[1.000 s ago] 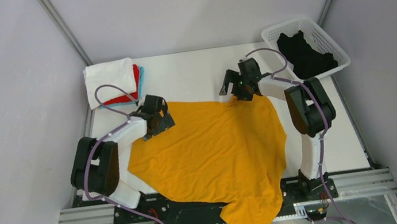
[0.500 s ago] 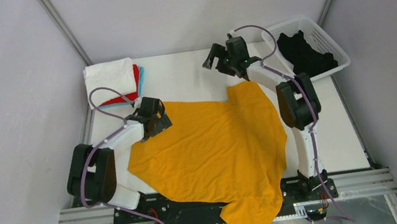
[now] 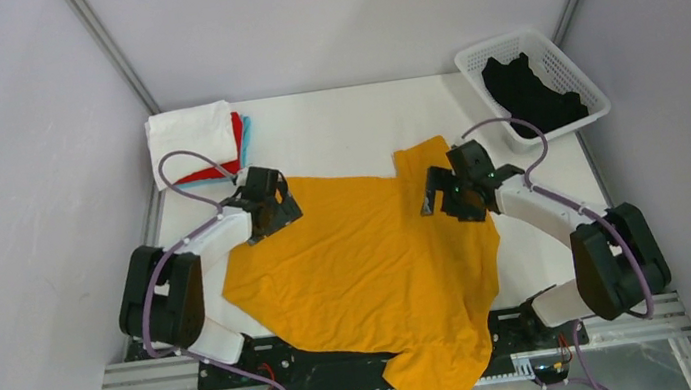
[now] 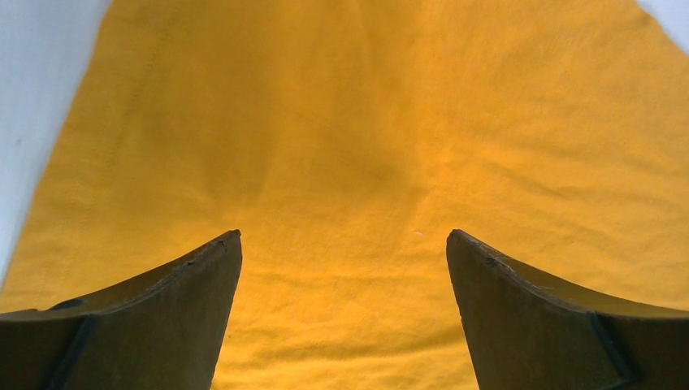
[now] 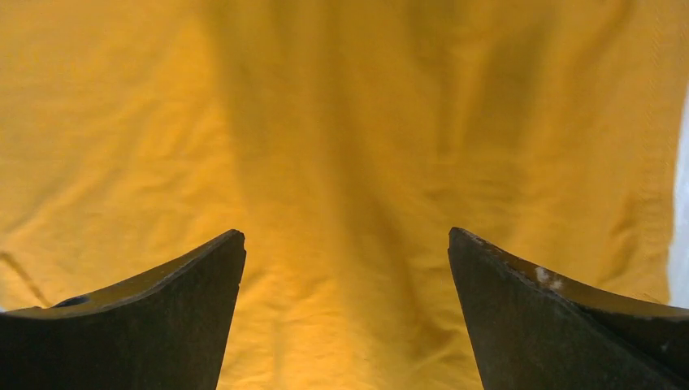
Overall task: Fold and stack the t-shirts
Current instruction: Flatten out the tshirt
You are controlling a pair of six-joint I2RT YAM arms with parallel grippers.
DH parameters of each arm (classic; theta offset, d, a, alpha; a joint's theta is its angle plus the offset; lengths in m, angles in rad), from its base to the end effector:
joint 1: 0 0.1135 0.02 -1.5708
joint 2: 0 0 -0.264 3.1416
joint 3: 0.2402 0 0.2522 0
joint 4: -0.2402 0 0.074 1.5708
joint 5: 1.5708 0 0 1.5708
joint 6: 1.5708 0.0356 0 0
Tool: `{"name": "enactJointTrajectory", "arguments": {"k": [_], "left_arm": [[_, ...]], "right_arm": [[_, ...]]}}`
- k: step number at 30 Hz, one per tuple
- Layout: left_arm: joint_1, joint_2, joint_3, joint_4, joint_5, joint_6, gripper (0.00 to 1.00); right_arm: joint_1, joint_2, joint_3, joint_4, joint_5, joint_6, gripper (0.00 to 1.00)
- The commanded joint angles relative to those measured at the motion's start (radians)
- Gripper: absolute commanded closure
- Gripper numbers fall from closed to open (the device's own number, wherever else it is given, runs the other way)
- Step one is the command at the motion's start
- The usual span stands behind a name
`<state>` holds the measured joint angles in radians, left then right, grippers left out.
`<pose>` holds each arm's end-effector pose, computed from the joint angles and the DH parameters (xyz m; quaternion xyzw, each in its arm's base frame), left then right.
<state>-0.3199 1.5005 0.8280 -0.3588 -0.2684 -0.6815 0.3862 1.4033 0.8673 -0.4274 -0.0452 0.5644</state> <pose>0.2746 -0.0810 0.1782 -0.2068 0.9332 -0.0136 0.2936 0.2586 0.1069 0.2103 0.0782 0.9508 0.1560 0.2560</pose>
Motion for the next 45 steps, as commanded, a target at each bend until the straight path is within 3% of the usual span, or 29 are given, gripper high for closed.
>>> {"name": "enactJointTrajectory", "arguments": {"k": [1, 7, 12, 18, 28, 31, 37, 45], "left_arm": [[0.005, 0.071, 0.063, 0.029, 0.041, -0.011, 0.00], [0.022, 0.147, 0.092, 0.032, 0.045, -0.020, 0.00], [0.066, 0.216, 0.133, 0.029, 0.075, -0.021, 0.00], [0.098, 0.310, 0.267, 0.029, 0.133, -0.009, 0.00], [0.112, 0.480, 0.506, 0.021, 0.198, -0.017, 0.00], [0.112, 0.479, 0.523, 0.012, 0.190, -0.016, 0.00], [0.084, 0.321, 0.447, -0.013, 0.104, 0.023, 0.00], [-0.070, 0.109, 0.324, -0.076, 0.122, 0.058, 0.00]], "right_arm": [[-0.047, 0.021, -0.051, 0.014, 0.004, 0.005, 0.01], [-0.130, 0.166, -0.012, 0.093, -0.009, 0.003, 0.00], [-0.192, 0.336, 0.117, 0.099, -0.060, -0.025, 0.01], [-0.250, 0.510, 0.354, 0.034, -0.072, -0.065, 0.01], [-0.316, 0.857, 0.935, -0.167, -0.069, -0.150, 0.01], [-0.311, 0.874, 1.025, -0.213, -0.040, -0.185, 0.01], [-0.291, 0.690, 0.930, -0.183, 0.019, -0.186, 0.00], [-0.192, 0.284, 0.435, -0.044, 0.092, -0.104, 0.00]]}}
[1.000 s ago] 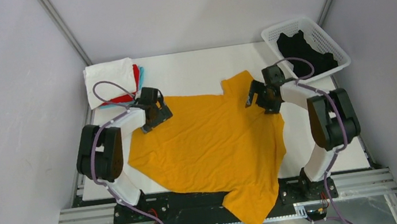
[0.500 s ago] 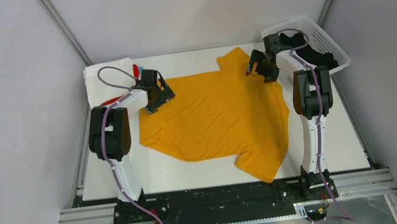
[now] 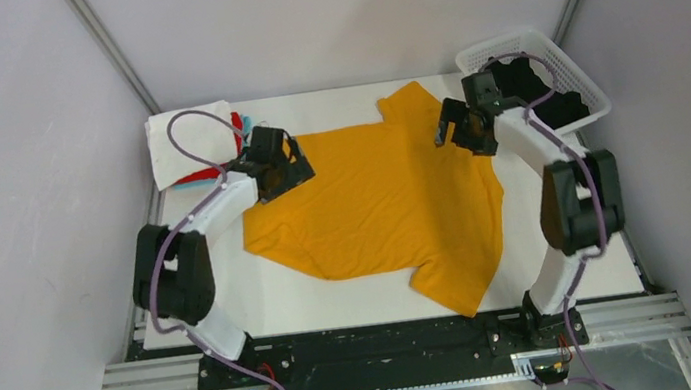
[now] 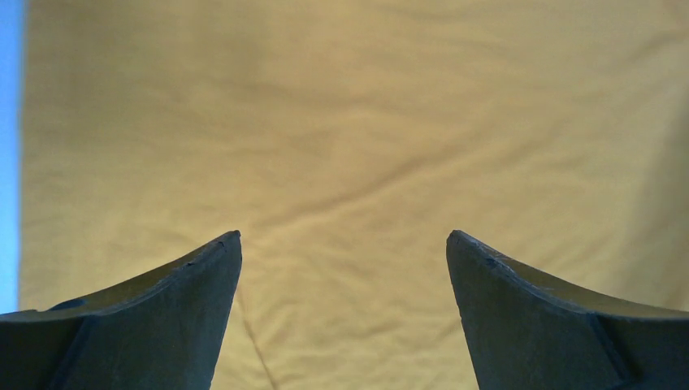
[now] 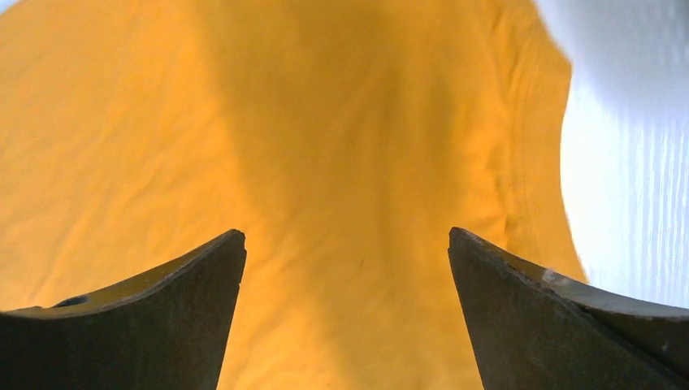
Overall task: Fold and stack the t-shirts
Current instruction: Flatten out the tshirt
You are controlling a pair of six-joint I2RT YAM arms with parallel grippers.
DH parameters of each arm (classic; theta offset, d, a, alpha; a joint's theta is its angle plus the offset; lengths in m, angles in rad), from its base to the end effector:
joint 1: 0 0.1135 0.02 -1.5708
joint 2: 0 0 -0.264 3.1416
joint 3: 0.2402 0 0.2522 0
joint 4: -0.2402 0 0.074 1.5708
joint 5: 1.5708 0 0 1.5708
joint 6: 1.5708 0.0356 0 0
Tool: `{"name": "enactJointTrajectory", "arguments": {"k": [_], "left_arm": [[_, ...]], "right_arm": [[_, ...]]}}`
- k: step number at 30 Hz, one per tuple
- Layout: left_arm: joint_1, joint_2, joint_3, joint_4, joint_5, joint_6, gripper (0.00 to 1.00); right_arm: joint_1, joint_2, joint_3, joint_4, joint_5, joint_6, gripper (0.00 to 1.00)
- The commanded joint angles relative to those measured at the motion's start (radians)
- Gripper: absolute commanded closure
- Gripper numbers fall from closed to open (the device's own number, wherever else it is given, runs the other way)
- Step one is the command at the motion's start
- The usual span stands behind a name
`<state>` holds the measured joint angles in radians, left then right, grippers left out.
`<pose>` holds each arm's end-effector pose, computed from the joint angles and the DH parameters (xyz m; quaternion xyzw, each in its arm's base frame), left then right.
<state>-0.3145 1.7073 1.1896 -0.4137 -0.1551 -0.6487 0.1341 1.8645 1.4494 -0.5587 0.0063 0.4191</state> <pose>0.3475 -0.1073 0.2183 -0.1814 0.9292 -0.0800 0.3118 0.4028 0.0541 0.2317 0.1367 0.9460 0.0774 0.2837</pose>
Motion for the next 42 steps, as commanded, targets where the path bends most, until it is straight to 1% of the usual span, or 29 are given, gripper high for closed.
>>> {"name": "enactJointTrajectory", "arguments": {"k": [1, 3, 7, 13, 16, 21, 23, 27, 33, 36, 42], "left_arm": [[-0.100, -0.103, -0.045, -0.021, 0.037, 0.023, 0.00], [-0.141, -0.104, -0.069, -0.020, 0.078, 0.007, 0.00], [-0.211, -0.081, -0.104, -0.019, 0.086, -0.018, 0.00], [-0.250, -0.015, -0.154, -0.009, 0.110, -0.057, 0.00], [-0.256, -0.027, -0.190, -0.010, 0.112, -0.066, 0.00], [-0.254, -0.139, -0.325, -0.019, 0.043, -0.076, 0.00], [-0.254, -0.173, -0.371, -0.046, -0.004, -0.088, 0.00], [-0.247, -0.265, -0.445, -0.156, -0.120, -0.128, 0.00], [-0.226, -0.445, -0.517, -0.335, -0.234, -0.204, 0.00], [-0.223, -0.523, -0.548, -0.404, -0.238, -0.241, 0.00], [-0.224, -0.615, -0.598, -0.517, -0.168, -0.327, 0.00]], "right_arm": [[0.088, -0.189, -0.174, 0.095, 0.033, 0.044, 0.00], [0.124, -0.202, -0.232, 0.121, 0.013, 0.045, 0.01], [0.170, -0.172, -0.276, 0.145, -0.057, 0.048, 0.01], [0.170, -0.110, -0.351, 0.186, -0.070, 0.075, 0.01], [0.155, -0.079, -0.374, 0.187, -0.062, 0.090, 0.00], [0.129, -0.080, -0.416, 0.214, -0.081, 0.113, 0.01], [0.126, -0.085, -0.418, 0.211, -0.075, 0.123, 0.01], [0.122, -0.085, -0.419, 0.205, -0.077, 0.134, 0.00], [0.115, -0.089, -0.418, 0.191, -0.065, 0.153, 0.00], [0.105, -0.091, -0.419, 0.166, -0.037, 0.156, 0.01], [0.095, -0.097, -0.421, 0.165, -0.053, 0.142, 0.01]]}}
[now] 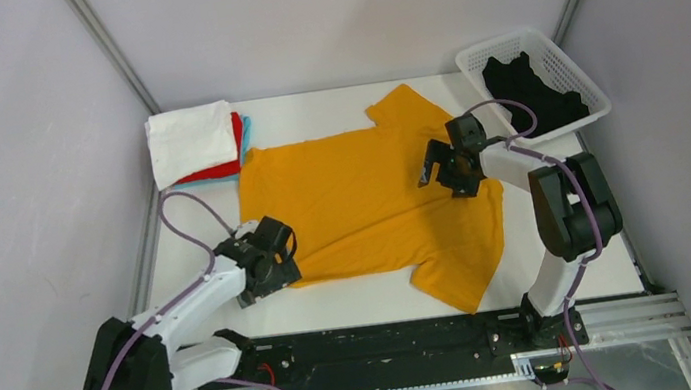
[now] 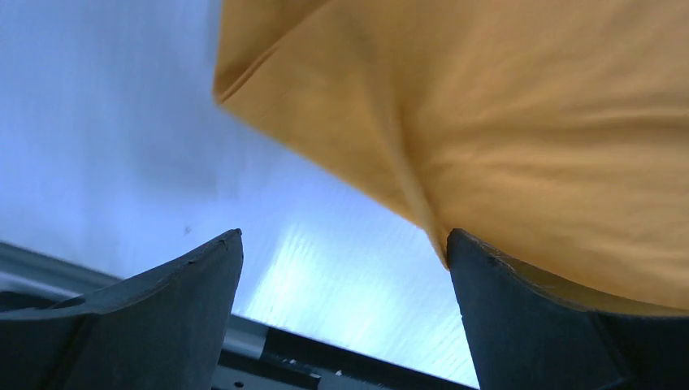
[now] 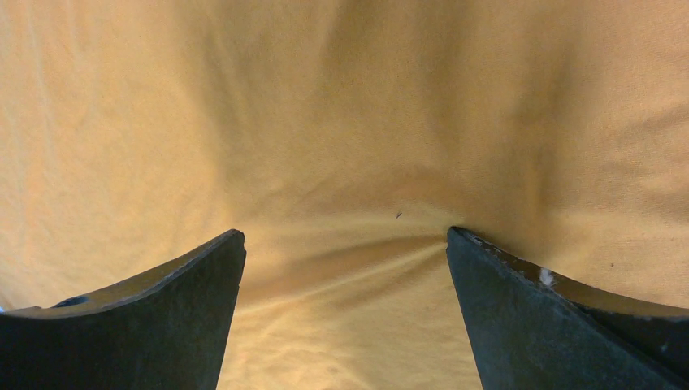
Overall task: Fold and stack the t-shirts
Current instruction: Flatten out the tshirt, then grab the side of the flattened tshirt closest away from the robot with both arms
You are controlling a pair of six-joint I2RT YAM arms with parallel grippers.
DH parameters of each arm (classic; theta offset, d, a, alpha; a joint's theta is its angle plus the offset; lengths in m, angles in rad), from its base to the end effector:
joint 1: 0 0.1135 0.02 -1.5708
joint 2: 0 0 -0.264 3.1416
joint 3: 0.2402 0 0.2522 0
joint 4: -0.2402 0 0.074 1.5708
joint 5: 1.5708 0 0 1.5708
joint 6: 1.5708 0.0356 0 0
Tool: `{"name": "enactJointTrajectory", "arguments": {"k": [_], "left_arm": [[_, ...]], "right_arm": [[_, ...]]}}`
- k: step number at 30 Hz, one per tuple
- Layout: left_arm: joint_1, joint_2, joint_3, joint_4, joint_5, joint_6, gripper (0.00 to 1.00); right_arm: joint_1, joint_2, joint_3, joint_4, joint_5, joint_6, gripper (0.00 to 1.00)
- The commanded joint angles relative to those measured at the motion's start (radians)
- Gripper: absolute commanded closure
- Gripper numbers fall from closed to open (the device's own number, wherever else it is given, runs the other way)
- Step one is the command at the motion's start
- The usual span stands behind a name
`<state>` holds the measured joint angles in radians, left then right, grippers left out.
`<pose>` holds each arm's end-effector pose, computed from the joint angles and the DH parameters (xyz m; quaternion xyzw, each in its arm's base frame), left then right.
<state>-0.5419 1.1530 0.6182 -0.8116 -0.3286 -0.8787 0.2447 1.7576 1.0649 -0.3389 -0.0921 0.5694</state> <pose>0.1586 -0.0821 0.1766 -0.1824 0.9634 0.0512 0.1897 0.3408 0.0885 0.1687 0.1435 0.9522 0.1461 0.2268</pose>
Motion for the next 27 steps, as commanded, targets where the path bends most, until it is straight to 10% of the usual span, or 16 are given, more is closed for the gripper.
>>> {"name": "enactJointTrajectory", "arguments": {"k": [1, 13, 27], "left_arm": [[0.001, -0.078, -0.029, -0.139, 0.008, -0.102, 0.00], [-0.002, -0.486, -0.025, -0.217, 0.009, -0.171, 0.00], [-0.002, -0.406, -0.167, -0.213, -0.096, -0.422, 0.11]], "right_arm": [[-0.012, 0.007, -0.037, -0.051, 0.041, -0.014, 0.01], [0.003, -0.149, -0.037, -0.064, 0.067, -0.035, 0.01], [0.047, -0.416, -0.099, -0.128, 0.200, -0.009, 0.01]]}}
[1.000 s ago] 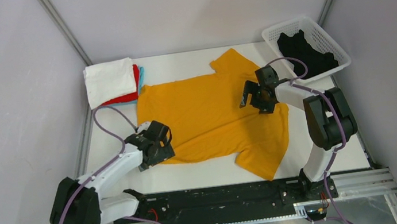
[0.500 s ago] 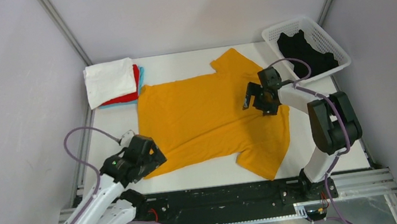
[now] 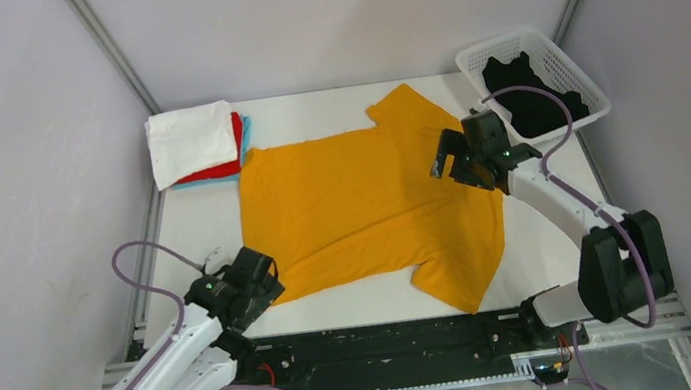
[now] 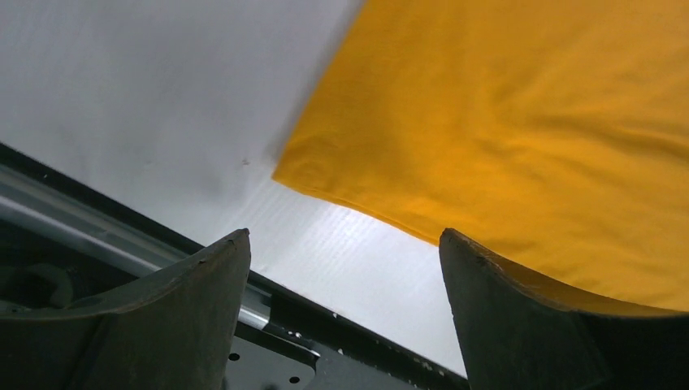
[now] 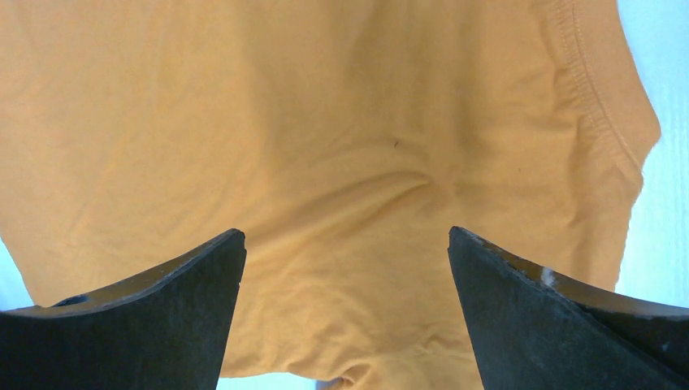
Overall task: Fold and stack the t-shirts
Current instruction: Grab the side of the flattened tshirt closest away from the robot with both arms
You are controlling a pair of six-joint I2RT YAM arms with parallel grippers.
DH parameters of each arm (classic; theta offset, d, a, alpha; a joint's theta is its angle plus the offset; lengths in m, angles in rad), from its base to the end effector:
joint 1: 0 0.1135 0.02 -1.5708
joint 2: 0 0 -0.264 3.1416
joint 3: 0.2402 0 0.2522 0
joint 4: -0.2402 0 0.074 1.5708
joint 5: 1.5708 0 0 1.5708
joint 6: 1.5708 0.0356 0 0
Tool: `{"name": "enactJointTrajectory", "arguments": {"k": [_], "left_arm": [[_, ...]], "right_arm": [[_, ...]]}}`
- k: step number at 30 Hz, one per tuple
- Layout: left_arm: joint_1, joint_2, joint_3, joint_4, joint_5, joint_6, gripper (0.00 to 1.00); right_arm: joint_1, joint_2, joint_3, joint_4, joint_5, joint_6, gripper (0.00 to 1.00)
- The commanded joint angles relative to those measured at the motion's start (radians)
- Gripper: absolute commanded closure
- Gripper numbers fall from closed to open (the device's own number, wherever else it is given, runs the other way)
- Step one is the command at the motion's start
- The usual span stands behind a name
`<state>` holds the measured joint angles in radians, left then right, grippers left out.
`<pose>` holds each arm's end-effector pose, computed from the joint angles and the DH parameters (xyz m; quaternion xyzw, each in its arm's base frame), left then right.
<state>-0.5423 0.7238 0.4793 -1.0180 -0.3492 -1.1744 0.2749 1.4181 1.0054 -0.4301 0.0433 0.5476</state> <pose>0.0979 -0.0448 0.1849 -0.3278 0.9166 -0.0022 0.2287 0.2903 0.0803 0.2493 0.1346 0.9245 0.1237 0.3343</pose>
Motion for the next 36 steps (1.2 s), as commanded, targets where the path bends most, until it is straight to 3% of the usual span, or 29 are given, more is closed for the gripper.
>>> {"name": "enactJointTrajectory", "arguments": {"k": [1, 12, 15, 22, 26, 27, 29, 33, 36], "left_arm": [[-0.002, 0.035, -0.038, -0.004, -0.093, -0.137, 0.12], [0.016, 0.192, -0.030, 0.169, -0.165, -0.153, 0.30], [0.020, 0.262, -0.012, 0.185, -0.161, -0.153, 0.48], [0.022, 0.358, -0.003, 0.244, -0.129, -0.150, 0.57], [0.022, 0.382, 0.006, 0.252, -0.148, -0.149, 0.76], [0.021, 0.383, 0.005, 0.253, -0.154, -0.151, 0.92], [0.024, 0.378, 0.005, 0.254, -0.169, -0.148, 0.99], [0.026, 0.340, 0.011, 0.253, -0.207, -0.122, 1.00], [0.041, 0.285, 0.003, 0.254, -0.230, -0.090, 1.00]], "right_arm": [[0.018, -0.094, -0.054, -0.041, 0.067, 0.013, 0.01], [0.016, -0.147, -0.077, -0.070, 0.091, -0.004, 0.01], [0.014, -0.149, -0.078, -0.073, 0.079, -0.018, 0.00], [-0.001, -0.181, -0.078, -0.094, 0.086, -0.026, 0.01], [0.003, -0.205, -0.086, -0.112, 0.084, -0.028, 0.00], [0.006, -0.211, -0.089, -0.116, 0.084, -0.026, 0.01], [0.011, -0.238, -0.101, -0.132, 0.085, -0.025, 0.01], [0.050, -0.284, -0.128, -0.198, 0.099, -0.013, 0.01], [0.147, -0.306, -0.148, -0.307, 0.122, -0.019, 0.01]]}}
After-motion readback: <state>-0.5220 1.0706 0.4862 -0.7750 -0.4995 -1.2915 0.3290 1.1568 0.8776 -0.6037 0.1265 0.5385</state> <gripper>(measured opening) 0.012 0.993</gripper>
